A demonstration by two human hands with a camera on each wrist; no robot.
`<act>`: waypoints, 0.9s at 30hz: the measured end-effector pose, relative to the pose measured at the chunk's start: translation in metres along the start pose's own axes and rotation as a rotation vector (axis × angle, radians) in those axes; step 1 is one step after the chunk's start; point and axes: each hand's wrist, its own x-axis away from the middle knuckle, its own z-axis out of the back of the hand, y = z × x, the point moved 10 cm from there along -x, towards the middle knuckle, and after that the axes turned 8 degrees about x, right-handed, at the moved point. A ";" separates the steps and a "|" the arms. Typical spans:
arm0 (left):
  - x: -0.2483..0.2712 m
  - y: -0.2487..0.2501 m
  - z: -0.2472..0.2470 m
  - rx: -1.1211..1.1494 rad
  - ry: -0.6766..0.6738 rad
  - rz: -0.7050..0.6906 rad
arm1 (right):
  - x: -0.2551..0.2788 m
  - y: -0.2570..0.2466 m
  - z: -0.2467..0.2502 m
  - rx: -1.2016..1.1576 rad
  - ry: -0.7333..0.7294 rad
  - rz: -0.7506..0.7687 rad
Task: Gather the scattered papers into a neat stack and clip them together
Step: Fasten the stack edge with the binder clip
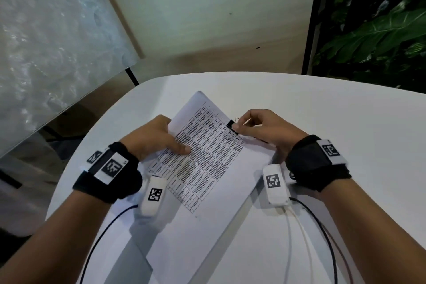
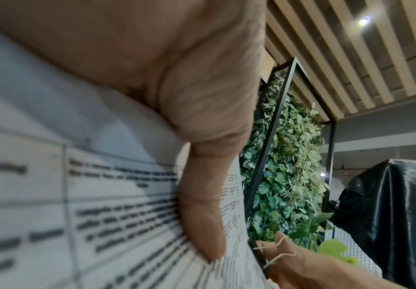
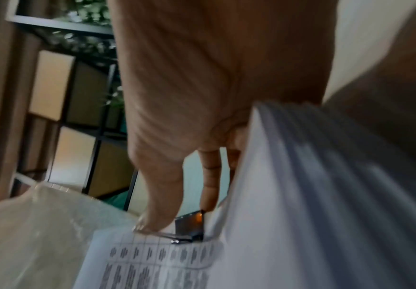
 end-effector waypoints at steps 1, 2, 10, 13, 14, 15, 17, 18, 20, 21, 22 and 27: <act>0.004 -0.002 -0.003 0.026 -0.002 -0.008 | 0.000 -0.003 -0.002 0.057 -0.001 0.020; 0.008 -0.001 -0.005 0.059 0.001 -0.022 | -0.001 -0.005 -0.003 0.104 0.022 0.038; 0.033 0.009 -0.005 0.148 0.156 -0.100 | 0.009 -0.050 0.010 0.430 0.324 0.293; 0.040 0.013 -0.006 0.188 0.211 -0.127 | 0.013 -0.064 0.002 0.490 0.319 0.337; 0.042 0.014 -0.005 0.184 0.228 -0.135 | 0.014 -0.066 0.001 0.487 0.304 0.340; 0.043 0.015 -0.005 0.175 0.243 -0.144 | 0.015 -0.068 0.000 0.477 0.286 0.342; 0.045 0.019 -0.004 0.157 0.265 -0.161 | 0.017 -0.069 0.000 0.466 0.252 0.340; 0.046 0.021 -0.004 0.159 0.271 -0.170 | 0.017 -0.069 0.001 0.449 0.237 0.334; 0.049 0.026 -0.005 0.174 0.263 -0.191 | 0.017 -0.069 0.006 0.348 0.197 0.323; 0.052 0.028 -0.005 0.180 0.259 -0.201 | 0.018 -0.068 0.009 0.290 0.166 0.315; 0.054 0.030 -0.003 0.191 0.258 -0.213 | 0.019 -0.068 0.012 0.254 0.127 0.301; 0.066 0.020 0.019 0.363 0.293 -0.253 | 0.024 -0.050 0.027 0.027 -0.033 0.189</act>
